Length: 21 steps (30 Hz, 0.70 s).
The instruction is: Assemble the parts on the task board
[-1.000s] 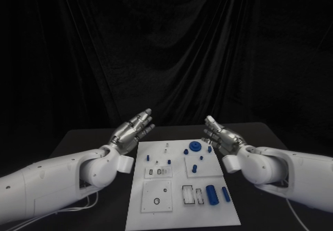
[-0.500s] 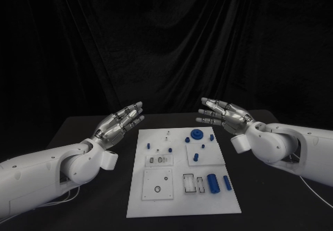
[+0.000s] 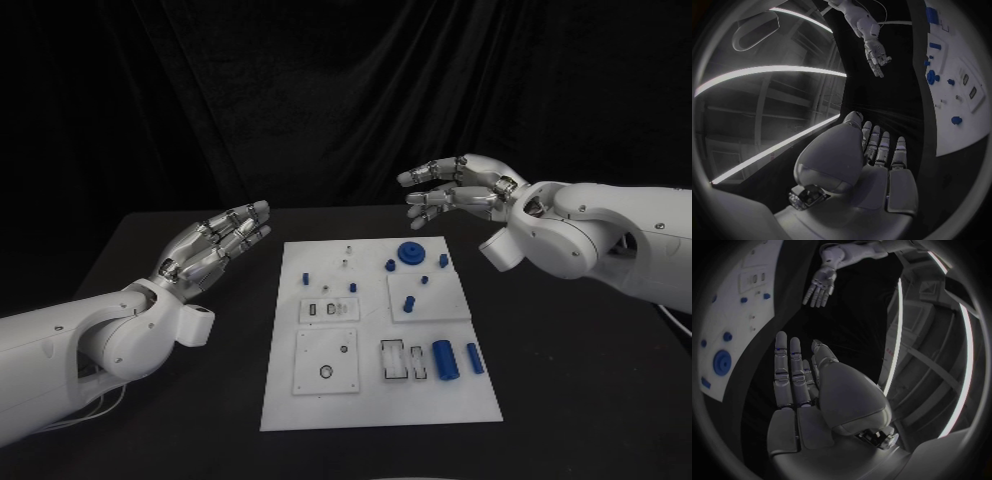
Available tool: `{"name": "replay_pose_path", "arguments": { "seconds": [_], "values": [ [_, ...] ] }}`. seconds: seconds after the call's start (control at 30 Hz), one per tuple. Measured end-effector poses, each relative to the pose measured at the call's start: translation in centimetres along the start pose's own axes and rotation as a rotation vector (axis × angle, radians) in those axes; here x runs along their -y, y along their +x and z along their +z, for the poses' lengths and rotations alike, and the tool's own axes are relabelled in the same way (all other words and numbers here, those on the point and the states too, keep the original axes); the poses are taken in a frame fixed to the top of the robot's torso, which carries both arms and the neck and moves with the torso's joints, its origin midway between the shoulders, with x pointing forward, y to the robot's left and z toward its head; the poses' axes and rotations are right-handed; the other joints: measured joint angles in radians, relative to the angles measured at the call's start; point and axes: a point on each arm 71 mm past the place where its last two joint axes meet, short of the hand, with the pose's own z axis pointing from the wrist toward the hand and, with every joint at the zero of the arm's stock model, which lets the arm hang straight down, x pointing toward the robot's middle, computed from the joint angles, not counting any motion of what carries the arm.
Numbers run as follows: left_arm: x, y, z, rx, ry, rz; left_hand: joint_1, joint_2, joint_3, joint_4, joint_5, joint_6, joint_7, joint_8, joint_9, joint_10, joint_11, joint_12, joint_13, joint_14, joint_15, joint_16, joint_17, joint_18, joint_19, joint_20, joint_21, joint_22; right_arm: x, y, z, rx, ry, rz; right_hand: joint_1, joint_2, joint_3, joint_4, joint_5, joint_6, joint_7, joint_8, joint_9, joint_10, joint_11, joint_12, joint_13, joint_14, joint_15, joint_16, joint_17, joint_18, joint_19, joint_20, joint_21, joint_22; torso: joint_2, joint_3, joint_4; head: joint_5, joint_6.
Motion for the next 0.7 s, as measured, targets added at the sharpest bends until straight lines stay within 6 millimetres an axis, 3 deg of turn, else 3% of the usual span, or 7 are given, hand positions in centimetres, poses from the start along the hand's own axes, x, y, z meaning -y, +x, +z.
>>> {"name": "replay_pose_path", "arguments": {
  "seconds": [0.1, 0.17, 0.23, 0.27, 0.37, 0.6, 0.7],
  "values": [
    [0.3, 0.2, -0.4, 0.001, 0.003, 0.004, 0.000, 0.000, 0.006, 0.001, 0.000, 0.015, 0.007, 0.004, 0.001, 0.011, 0.005, 0.016, 0.003, 0.002, 0.002, 0.000, 0.000, 0.000, 0.000, 0.000, 0.000, 0.000, -0.6, 0.0, 0.4, -0.009, 0.019, -0.186, -0.015, -0.026, 0.015, 0.005, -0.027, 0.055, -0.003, 0.008, 0.001, 0.079, 0.000, 0.016, 0.000, 0.112, -0.039, 0.054, 0.012, 0.000, 0.061, -0.031, 0.090, 0.057, 0.014, -0.0026, 0.0031, 0.003, -0.013],
    [0.5, 0.3, -0.6, 0.003, 0.005, 0.004, 0.000, 0.000, 0.019, 0.000, 0.000, 0.031, 0.009, 0.010, 0.004, 0.022, 0.012, 0.023, 0.004, 0.005, 0.006, 0.000, 0.000, 0.000, 0.000, 0.000, 0.000, 0.000, -0.9, -0.1, 0.7, -0.012, 0.031, -0.321, -0.061, -0.048, 0.007, 0.044, -0.075, 0.068, -0.020, -0.005, 0.000, 0.134, -0.004, 0.015, 0.000, 0.197, -0.064, 0.129, 0.047, 0.000, 0.117, -0.048, 0.157, 0.101, 0.022, -0.0049, 0.0073, 0.004, -0.018],
    [0.7, 0.5, -0.7, 0.003, 0.008, -0.002, 0.004, 0.004, 0.031, 0.001, 0.000, 0.038, 0.012, 0.013, 0.004, 0.027, 0.017, 0.023, 0.004, -0.001, 0.012, 0.000, -0.002, 0.000, 0.000, 0.000, 0.000, -0.001, -1.1, -0.1, 0.9, -0.013, 0.039, -0.434, -0.121, -0.070, -0.008, 0.087, -0.109, 0.046, -0.043, -0.027, -0.001, 0.158, -0.002, -0.006, -0.001, 0.243, -0.075, 0.204, 0.089, 0.000, 0.158, -0.057, 0.198, 0.130, 0.033, -0.0078, 0.0127, 0.000, -0.020],
    [0.8, 0.7, -0.7, 0.004, 0.009, -0.009, 0.004, 0.004, 0.040, 0.003, 0.000, 0.038, 0.012, 0.013, 0.004, 0.027, 0.017, 0.023, 0.004, -0.005, 0.015, 0.000, -0.004, 0.000, -0.004, 0.004, 0.000, -0.002, -1.3, 0.0, 1.1, -0.015, 0.043, -0.507, -0.133, -0.079, -0.006, 0.098, -0.111, 0.044, -0.045, -0.030, -0.001, 0.171, -0.002, -0.018, -0.001, 0.259, -0.079, 0.243, 0.112, 0.000, 0.175, -0.061, 0.218, 0.145, 0.038, -0.0090, 0.0147, -0.002, -0.020],
    [1.1, 1.1, -1.1, 0.007, 0.010, -0.035, 0.004, 0.004, 0.054, 0.007, 0.000, 0.041, 0.016, 0.013, 0.004, 0.031, 0.020, 0.023, 0.004, -0.007, 0.018, 0.000, -0.004, 0.000, -0.006, 0.006, 0.000, -0.003, -1.4, 0.2, 1.2, -0.018, 0.047, -0.680, -0.141, -0.089, 0.009, 0.110, -0.087, 0.073, -0.051, -0.044, 0.004, 0.220, -0.008, -0.047, -0.001, 0.299, -0.094, 0.347, 0.174, 0.000, 0.213, -0.076, 0.285, 0.198, 0.057, -0.0144, 0.0184, -0.006, -0.016],
    [1.5, 1.5, -1.7, 0.024, 0.011, -0.080, 0.004, 0.004, 0.054, 0.008, 0.000, 0.041, 0.016, 0.013, 0.004, 0.032, 0.021, 0.027, 0.004, -0.007, 0.018, 0.000, -0.004, 0.000, -0.006, 0.006, 0.000, -0.003, -1.8, 0.8, 1.3, -0.022, 0.030, -1.028, -0.132, -0.122, 0.080, 0.102, -0.027, 0.142, -0.080, -0.111, 0.018, 0.312, -0.029, -0.133, -0.001, 0.347, -0.117, 0.532, 0.354, 0.000, 0.286, -0.098, 0.556, 0.532, 0.098, -0.0313, 0.0317, -0.027, -0.004],
    [1.6, 1.5, -1.7, 0.031, 0.012, -0.090, 0.004, 0.004, 0.057, 0.005, 0.000, 0.041, 0.016, 0.013, 0.004, 0.034, 0.024, 0.027, 0.004, -0.007, 0.018, 0.000, -0.004, 0.000, -0.006, 0.006, 0.000, -0.003, -1.9, 1.1, 1.4, -0.025, 0.017, -1.140, -0.134, -0.136, 0.109, 0.100, 0.007, 0.166, -0.078, -0.132, 0.027, 0.358, -0.032, -0.149, -0.001, 0.407, -0.124, 0.606, 0.477, -0.025, 0.331, -0.105, 0.650, 0.661, 0.116, -0.0395, 0.0409, -0.042, 0.005]
  ]
}}
